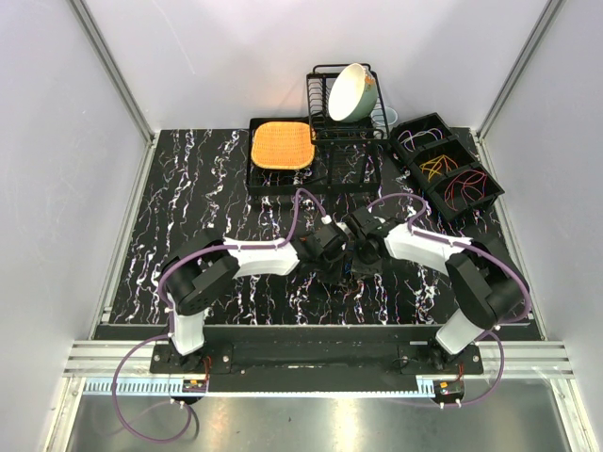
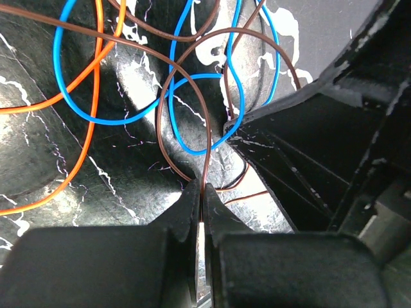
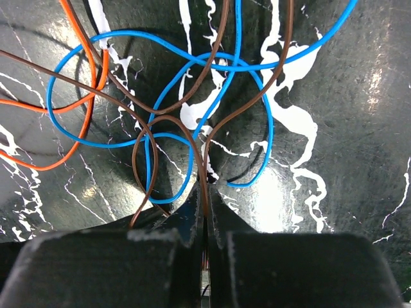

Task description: Untangle the cables

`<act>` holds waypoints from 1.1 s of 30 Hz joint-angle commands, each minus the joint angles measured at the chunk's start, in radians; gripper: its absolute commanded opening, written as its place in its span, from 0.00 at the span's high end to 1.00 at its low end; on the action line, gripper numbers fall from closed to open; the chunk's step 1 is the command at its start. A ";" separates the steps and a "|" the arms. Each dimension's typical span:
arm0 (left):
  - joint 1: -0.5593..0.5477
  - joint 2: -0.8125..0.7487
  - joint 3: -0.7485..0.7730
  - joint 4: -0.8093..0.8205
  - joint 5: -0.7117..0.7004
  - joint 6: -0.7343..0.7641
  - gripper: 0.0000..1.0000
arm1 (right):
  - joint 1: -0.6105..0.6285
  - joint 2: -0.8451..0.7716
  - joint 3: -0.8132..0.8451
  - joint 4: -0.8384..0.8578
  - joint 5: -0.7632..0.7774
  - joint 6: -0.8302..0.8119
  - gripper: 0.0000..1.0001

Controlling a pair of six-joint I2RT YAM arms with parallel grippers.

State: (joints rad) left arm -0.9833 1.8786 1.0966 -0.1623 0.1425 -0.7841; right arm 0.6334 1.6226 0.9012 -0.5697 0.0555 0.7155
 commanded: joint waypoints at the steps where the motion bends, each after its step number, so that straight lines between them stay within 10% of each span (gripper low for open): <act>1: 0.003 -0.045 -0.032 -0.019 -0.046 0.029 0.91 | 0.015 -0.016 -0.004 -0.019 0.046 -0.014 1.00; 10: 0.003 -0.274 -0.043 -0.159 -0.127 0.078 0.43 | 0.009 -0.237 0.212 -0.199 0.107 -0.103 1.00; 26: 0.061 -0.892 0.083 -0.698 -0.530 0.270 0.02 | -0.172 -0.198 0.855 -0.348 0.115 -0.254 1.00; 33: 0.098 -1.059 -0.012 -0.781 -0.618 0.298 0.01 | -0.238 -0.123 1.025 -0.383 0.102 -0.283 1.00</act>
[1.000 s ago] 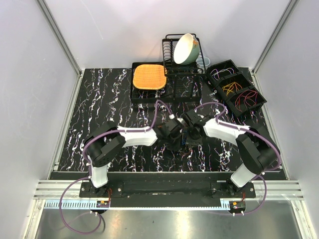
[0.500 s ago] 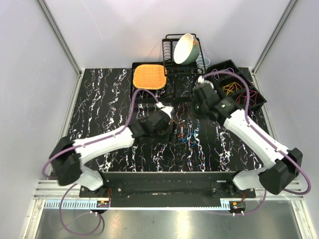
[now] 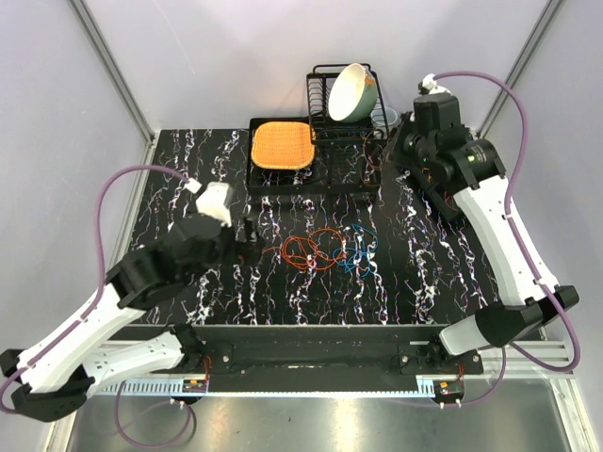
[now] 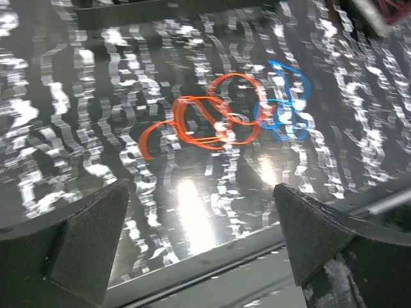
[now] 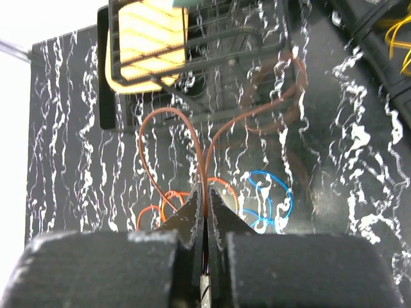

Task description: Untangle the cables

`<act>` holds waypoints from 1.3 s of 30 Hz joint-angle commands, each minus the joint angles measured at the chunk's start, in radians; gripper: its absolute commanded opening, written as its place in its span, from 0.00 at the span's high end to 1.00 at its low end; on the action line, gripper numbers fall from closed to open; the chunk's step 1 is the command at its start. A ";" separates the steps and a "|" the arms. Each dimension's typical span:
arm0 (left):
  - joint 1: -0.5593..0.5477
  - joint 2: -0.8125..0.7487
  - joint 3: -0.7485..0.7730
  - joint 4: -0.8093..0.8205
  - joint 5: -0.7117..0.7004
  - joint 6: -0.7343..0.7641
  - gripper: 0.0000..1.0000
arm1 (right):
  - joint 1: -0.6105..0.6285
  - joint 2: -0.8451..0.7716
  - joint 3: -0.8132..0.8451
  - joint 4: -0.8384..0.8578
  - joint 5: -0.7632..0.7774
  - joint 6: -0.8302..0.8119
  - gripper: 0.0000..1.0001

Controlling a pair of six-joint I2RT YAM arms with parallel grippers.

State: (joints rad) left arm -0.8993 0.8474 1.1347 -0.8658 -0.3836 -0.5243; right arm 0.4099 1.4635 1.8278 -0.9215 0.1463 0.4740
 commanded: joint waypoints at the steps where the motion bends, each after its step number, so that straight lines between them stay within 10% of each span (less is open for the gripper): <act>1: 0.014 -0.036 -0.064 -0.081 -0.092 0.040 0.01 | -0.017 0.043 0.125 -0.037 0.028 -0.044 1.00; 39: 0.014 -0.157 -0.213 -0.038 -0.198 0.067 0.01 | -0.560 0.646 0.959 -0.140 -0.116 -0.048 1.00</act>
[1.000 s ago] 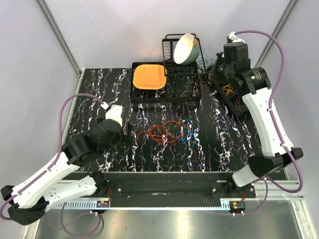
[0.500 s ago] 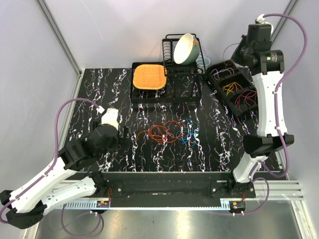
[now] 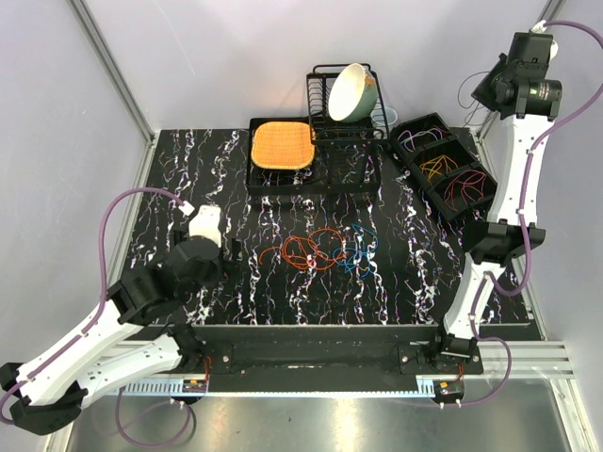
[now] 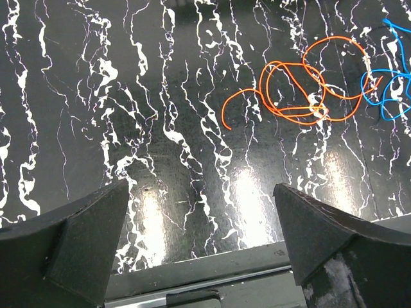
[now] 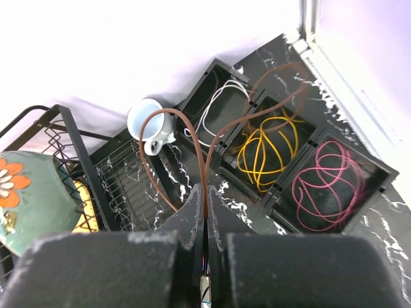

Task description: Untangle the cables

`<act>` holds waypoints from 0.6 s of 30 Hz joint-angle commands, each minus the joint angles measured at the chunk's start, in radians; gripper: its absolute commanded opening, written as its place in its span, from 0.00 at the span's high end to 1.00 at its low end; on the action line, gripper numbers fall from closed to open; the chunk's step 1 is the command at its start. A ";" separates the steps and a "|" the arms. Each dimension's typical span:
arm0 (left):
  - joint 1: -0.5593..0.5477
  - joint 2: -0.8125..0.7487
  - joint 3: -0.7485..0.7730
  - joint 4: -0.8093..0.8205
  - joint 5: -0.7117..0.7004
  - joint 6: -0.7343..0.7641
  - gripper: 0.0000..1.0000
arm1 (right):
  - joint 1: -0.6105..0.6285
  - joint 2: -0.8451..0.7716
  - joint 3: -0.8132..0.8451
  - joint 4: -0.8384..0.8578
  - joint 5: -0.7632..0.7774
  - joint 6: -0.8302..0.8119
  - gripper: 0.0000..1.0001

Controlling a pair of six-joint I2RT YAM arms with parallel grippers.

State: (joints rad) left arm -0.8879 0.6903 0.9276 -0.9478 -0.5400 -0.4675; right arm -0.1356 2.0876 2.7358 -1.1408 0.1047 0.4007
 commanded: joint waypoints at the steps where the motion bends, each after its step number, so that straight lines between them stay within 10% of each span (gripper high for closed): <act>1: 0.003 0.000 -0.006 0.044 -0.041 0.007 0.01 | -0.019 0.031 0.053 0.096 -0.082 0.032 1.00; 18: 0.004 0.034 -0.006 0.043 -0.061 0.001 0.01 | -0.094 0.095 0.050 0.227 -0.145 0.023 1.00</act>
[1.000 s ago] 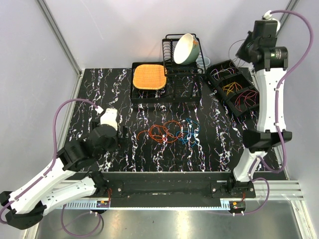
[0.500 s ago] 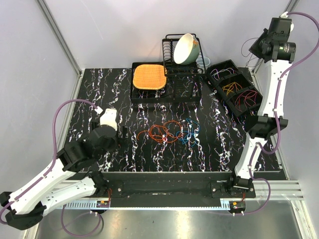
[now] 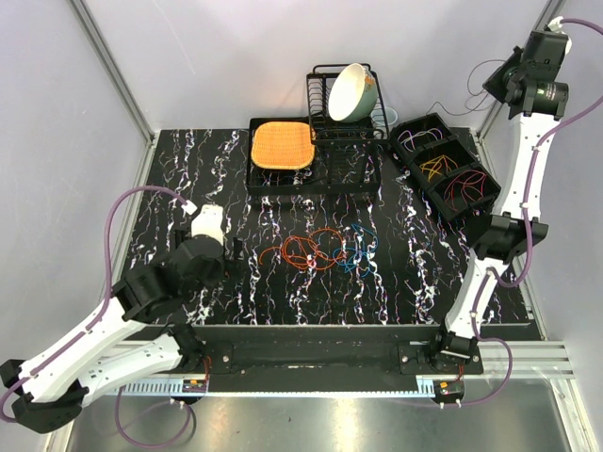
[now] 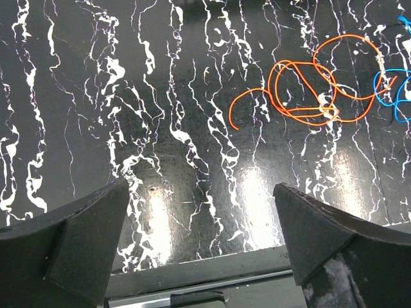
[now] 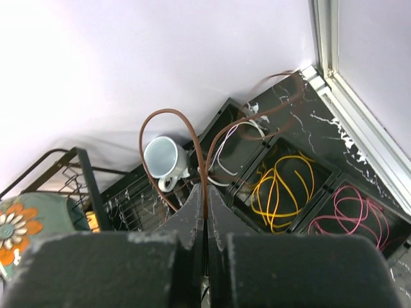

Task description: Untangle the cables

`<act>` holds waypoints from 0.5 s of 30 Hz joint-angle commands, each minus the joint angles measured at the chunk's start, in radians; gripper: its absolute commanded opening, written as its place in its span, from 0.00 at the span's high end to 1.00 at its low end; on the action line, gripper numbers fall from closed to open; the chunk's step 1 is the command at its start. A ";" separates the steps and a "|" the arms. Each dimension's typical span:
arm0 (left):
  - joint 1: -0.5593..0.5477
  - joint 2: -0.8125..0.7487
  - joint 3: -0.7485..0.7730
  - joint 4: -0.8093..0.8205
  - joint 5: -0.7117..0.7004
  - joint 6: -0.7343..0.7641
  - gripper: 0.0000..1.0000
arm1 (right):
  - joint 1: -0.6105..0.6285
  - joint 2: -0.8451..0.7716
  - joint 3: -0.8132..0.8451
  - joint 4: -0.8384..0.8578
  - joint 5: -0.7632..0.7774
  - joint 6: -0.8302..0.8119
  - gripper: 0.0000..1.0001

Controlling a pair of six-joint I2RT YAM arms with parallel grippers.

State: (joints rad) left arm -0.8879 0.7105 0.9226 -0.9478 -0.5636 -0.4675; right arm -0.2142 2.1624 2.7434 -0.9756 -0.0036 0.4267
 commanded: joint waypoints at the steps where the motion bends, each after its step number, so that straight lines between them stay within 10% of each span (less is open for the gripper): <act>1: 0.004 0.018 0.001 0.041 -0.039 0.003 0.01 | -0.019 0.022 0.041 0.070 -0.044 -0.002 1.00; 15: 0.004 0.020 0.002 0.034 -0.055 -0.007 0.01 | -0.056 0.051 -0.039 0.077 -0.048 -0.045 1.00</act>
State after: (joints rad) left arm -0.8879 0.7345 0.9226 -0.9482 -0.5808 -0.4683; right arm -0.2611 2.2097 2.7140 -0.9390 -0.0395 0.4126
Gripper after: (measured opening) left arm 0.987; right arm 0.011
